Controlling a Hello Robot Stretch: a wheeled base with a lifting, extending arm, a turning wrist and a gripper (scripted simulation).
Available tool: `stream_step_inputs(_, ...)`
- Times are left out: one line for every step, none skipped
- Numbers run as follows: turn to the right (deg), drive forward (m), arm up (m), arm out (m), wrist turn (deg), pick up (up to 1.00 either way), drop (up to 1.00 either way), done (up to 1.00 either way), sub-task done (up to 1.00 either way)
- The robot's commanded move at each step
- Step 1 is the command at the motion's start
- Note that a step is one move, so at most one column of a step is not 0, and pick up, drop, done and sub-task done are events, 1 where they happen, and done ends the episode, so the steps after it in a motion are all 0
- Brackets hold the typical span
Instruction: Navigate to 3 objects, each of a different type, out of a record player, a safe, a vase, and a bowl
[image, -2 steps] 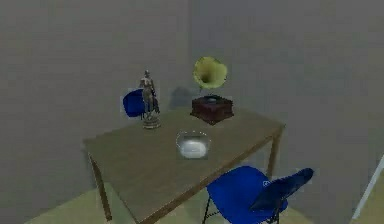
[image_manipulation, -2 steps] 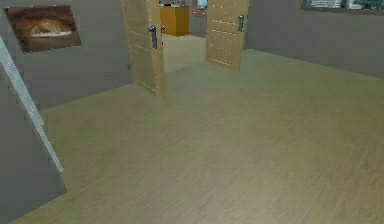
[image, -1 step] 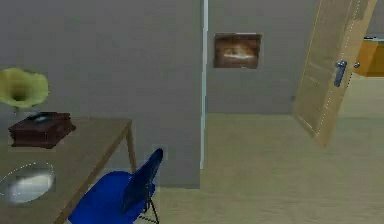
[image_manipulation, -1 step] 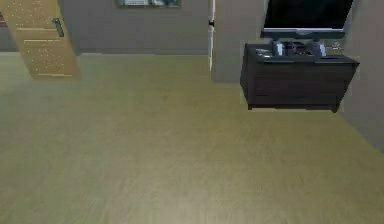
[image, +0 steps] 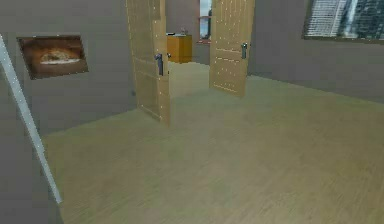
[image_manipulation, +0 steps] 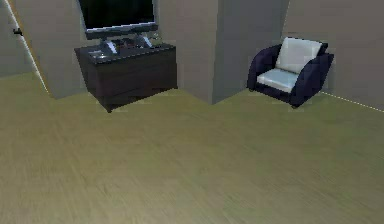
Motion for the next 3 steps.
stream_step_inputs(0.0, 0.25, 0.00, 0.00, 0.0, 0.00, 0.00, 0.00, 0.00)
stream_step_inputs(-45.0, 0.00, 0.00, 0.00, 0.0, 0.00, 0.00, 0.00, 0.00)
stream_step_inputs(-45.0, 0.00, 0.00, 0.00, 0.0, 0.00, 0.00, 0.00, 0.00)
